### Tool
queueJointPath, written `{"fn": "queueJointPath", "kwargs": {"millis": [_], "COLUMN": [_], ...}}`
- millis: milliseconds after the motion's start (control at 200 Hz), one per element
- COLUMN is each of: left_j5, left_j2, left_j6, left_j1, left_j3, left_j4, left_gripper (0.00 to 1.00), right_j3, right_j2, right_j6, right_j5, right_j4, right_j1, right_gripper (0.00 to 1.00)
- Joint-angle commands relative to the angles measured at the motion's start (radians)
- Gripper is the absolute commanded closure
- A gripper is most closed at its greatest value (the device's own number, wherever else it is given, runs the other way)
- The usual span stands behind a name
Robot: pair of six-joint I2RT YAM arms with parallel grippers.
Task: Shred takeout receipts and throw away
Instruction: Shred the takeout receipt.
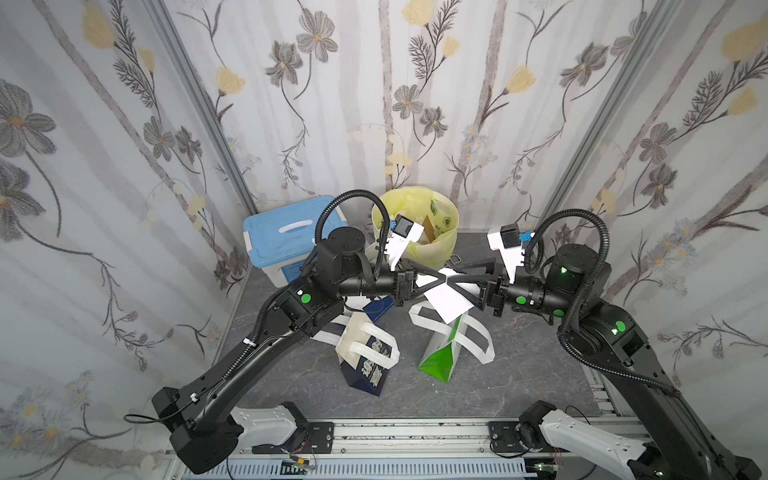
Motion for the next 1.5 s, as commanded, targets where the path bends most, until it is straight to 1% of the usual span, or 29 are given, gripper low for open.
{"fn": "queueJointPath", "kwargs": {"millis": [0,165,330,450,515,520,555,575,630,684,739,819,1019,1129,1254,1439,1494], "left_j5": [0.028,0.027,0.031,0.036,0.035,0.035,0.029,0.029,0.043,0.051,0.057,0.059,0.062,0.062,0.054,0.015,-0.006], "left_j2": [0.000,0.000,-0.003,-0.009,-0.010,-0.010,-0.010,-0.010,-0.007,-0.002,-0.001,-0.001,-0.001,-0.001,0.021,0.020,0.017], "left_j6": [0.007,0.009,0.010,-0.002,-0.040,-0.044,-0.076,-0.098,-0.160,-0.212,-0.244,-0.260,-0.274,-0.271,-0.255,-0.234,-0.237], "left_j1": [0.001,0.001,0.001,0.000,0.002,0.001,0.001,0.001,0.002,0.001,0.001,0.001,0.000,0.000,-0.001,0.000,0.000], "left_j3": [-0.003,-0.006,-0.009,-0.017,-0.017,-0.030,-0.053,-0.061,-0.084,-0.101,-0.110,-0.110,-0.112,-0.107,-0.100,-0.087,-0.087], "left_j4": [0.039,0.039,0.032,0.046,0.091,0.095,0.131,0.159,0.246,0.319,0.365,0.387,0.409,0.393,0.361,0.298,0.294], "left_gripper": [1.00,1.00,1.00,1.00,1.00,1.00,0.82,0.78,0.70,0.69,0.70,0.75,0.75,0.78,0.85,1.00,1.00], "right_j3": [-0.011,-0.020,-0.025,-0.028,-0.031,-0.032,-0.032,-0.034,-0.039,-0.043,-0.045,-0.046,-0.048,-0.049,-0.048,-0.048,-0.046], "right_j2": [-0.006,-0.006,-0.006,-0.006,-0.006,-0.006,-0.006,-0.005,-0.003,-0.002,-0.001,0.003,0.005,0.003,0.000,-0.003,-0.003], "right_j6": [0.022,0.036,0.050,0.051,0.054,0.054,0.056,0.057,0.064,0.068,0.071,0.072,0.065,0.065,0.063,0.059,0.055], "right_j5": [-0.063,-0.076,-0.080,-0.085,-0.090,-0.090,-0.093,-0.094,-0.100,-0.106,-0.109,-0.112,-0.113,-0.114,-0.111,-0.104,-0.097], "right_j4": [0.040,0.052,0.074,0.084,0.092,0.092,0.095,0.099,0.109,0.118,0.126,0.132,0.123,0.125,0.126,0.126,0.124], "right_j1": [-0.001,-0.002,-0.003,-0.002,-0.003,-0.002,-0.003,-0.002,-0.001,-0.001,-0.001,-0.002,-0.001,-0.001,-0.001,-0.001,-0.001], "right_gripper": [0.61,0.82,1.00,1.00,1.00,1.00,1.00,1.00,1.00,1.00,1.00,1.00,1.00,1.00,1.00,1.00,1.00]}}
